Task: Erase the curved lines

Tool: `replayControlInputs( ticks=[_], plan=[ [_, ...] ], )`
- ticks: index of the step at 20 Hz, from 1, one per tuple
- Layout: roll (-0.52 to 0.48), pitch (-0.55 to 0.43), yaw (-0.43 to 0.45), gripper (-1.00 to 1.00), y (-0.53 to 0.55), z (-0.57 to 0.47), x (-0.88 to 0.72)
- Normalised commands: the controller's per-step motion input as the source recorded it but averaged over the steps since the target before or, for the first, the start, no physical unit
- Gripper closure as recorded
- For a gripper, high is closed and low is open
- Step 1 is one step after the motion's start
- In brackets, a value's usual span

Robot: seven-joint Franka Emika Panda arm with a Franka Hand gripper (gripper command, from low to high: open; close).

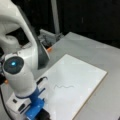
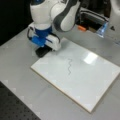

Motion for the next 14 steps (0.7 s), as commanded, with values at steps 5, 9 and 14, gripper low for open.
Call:
replayControlInputs(
  ticks=[5, 9, 14],
  plan=[
    [0.057, -0.081, 0.011, 1.0, -0.11, -0.01, 0.05],
    [0.067, -0.082, 0.008, 1.0, -0.1, -0.04, 0.06],
    [0.069, -0.089, -0.006, 1.0, -0.07, -0.06, 0.08]
  ],
)
